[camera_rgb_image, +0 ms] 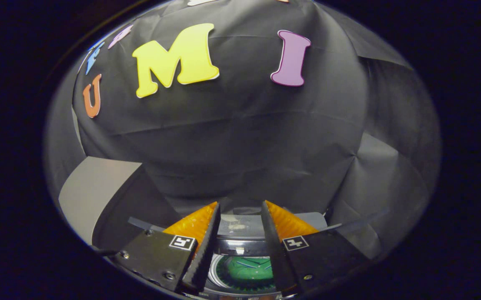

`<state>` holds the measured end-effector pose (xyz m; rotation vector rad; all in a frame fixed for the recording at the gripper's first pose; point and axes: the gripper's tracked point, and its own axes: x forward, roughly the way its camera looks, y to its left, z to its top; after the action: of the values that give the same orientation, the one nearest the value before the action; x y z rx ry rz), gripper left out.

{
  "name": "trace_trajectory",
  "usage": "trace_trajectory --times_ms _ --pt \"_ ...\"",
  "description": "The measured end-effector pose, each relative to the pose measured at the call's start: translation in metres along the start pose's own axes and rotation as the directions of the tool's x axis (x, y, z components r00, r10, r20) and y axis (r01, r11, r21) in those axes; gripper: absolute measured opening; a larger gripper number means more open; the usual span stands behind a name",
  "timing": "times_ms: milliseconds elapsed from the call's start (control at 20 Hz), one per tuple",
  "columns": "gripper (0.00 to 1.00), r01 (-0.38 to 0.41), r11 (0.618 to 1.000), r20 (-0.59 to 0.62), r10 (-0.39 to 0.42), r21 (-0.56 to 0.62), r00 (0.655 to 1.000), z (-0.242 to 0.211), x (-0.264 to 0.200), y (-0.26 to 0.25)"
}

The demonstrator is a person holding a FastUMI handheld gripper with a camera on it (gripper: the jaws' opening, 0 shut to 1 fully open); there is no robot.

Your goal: Put the clothes into the washing machine and then close the washing machine lid.

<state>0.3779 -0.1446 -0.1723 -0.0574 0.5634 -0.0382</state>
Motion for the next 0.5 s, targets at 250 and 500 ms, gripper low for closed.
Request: trace_trajectory --times_ms 250,500 --pt "0.63 0.015 1.000 -0.046 -0.014 0.015 0.999 -0.033 -0.018 -0.001" --pt "0.68 0.054 0.992 -0.178 -0.034 0.112 0.984 -0.091 -0.036 -0.009"
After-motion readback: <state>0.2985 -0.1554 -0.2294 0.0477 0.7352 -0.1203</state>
